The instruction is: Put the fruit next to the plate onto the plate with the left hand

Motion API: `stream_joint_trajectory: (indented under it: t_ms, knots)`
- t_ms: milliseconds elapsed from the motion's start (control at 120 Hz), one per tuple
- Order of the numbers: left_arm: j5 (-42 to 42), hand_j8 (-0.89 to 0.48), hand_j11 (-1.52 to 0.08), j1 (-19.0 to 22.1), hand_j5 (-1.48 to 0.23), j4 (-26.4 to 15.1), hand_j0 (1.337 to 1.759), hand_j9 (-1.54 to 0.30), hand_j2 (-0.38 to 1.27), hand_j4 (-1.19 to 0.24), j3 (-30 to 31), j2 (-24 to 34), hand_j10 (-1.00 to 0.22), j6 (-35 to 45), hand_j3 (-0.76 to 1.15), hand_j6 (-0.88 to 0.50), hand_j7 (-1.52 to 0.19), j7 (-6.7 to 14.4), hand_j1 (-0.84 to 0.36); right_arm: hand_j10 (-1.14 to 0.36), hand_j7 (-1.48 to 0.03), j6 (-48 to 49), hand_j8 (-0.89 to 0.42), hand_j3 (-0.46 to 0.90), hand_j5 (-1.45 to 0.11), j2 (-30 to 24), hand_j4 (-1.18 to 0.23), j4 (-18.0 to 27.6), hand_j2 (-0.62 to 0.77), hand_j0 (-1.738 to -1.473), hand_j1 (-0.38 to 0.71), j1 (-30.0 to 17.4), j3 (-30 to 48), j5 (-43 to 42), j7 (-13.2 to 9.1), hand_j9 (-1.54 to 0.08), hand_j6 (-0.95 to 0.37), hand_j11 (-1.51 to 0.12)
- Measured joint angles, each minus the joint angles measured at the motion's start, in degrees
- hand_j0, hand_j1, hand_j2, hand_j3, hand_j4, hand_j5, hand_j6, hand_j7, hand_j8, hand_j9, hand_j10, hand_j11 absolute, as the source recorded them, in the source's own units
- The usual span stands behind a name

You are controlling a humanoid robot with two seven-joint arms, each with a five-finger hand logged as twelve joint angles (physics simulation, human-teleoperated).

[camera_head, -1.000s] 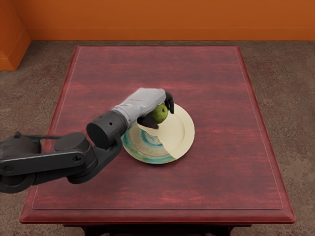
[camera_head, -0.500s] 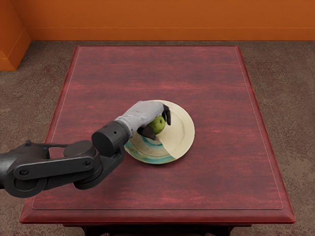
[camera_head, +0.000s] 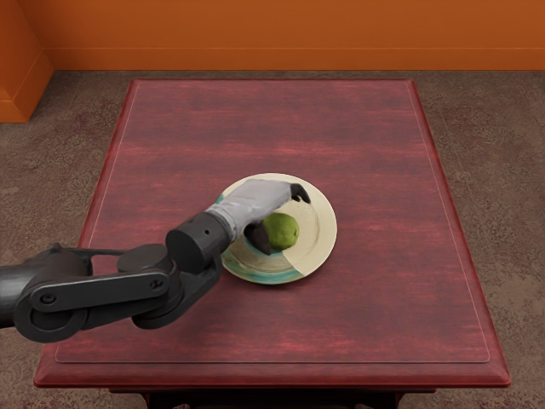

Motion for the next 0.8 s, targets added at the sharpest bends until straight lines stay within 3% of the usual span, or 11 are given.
stream_joint_trajectory:
  t_ms: [283, 458, 583, 800]
  knots:
    - [-1.3, -0.20, -0.27, -0.9, -0.27, -2.2, 1.658, -0.27, 0.05, -0.21, -0.6, 0.5, -0.21, -0.6, 0.00, -0.21, -0.27, 0.0, 0.11, 0.00, 0.00, 0.0, 0.00, 0.00, 0.00, 0.0, 0.00, 0.0, 0.00, -1.658, -0.35, 0.0, 0.0, 0.0, 0.0, 0.00, 0.00, 0.00]
    - [-8.0, -0.12, -0.16, -3.3, -0.16, -3.9, 1.658, -0.16, 0.03, -0.12, -2.5, 1.1, -0.12, -4.2, 0.00, -0.12, -0.16, 0.0, 0.21, 0.00, 0.00, 0.0, 0.00, 0.00, 0.00, 0.0, 0.00, 0.1, 0.00, -1.658, -0.35, -0.1, 0.0, 0.0, 0.0, 0.00, 0.00, 0.00]
    - [-14.9, -0.09, -0.11, -3.3, -0.11, -4.4, 1.658, -0.11, 0.02, -0.09, -9.0, 3.1, -0.09, -11.3, 0.00, -0.09, -0.11, 0.0, 0.25, 0.00, 0.00, 0.0, 0.00, 0.00, 0.00, 0.0, 0.00, 0.1, 0.00, -1.658, -0.35, -0.1, 0.0, 0.0, 0.0, 0.00, 0.00, 0.00]
    - [-34.7, -0.05, -0.07, -0.9, -0.07, -4.4, 1.658, -0.07, 0.01, -0.05, -26.4, 11.8, -0.05, -32.0, 0.00, -0.05, -0.07, 0.0, 0.29, 0.00, 0.00, 0.0, 0.00, 0.00, 0.00, 0.0, 0.00, 0.1, 0.00, -1.658, -0.35, -0.1, 0.0, 0.0, 0.0, 0.00, 0.00, 0.00]
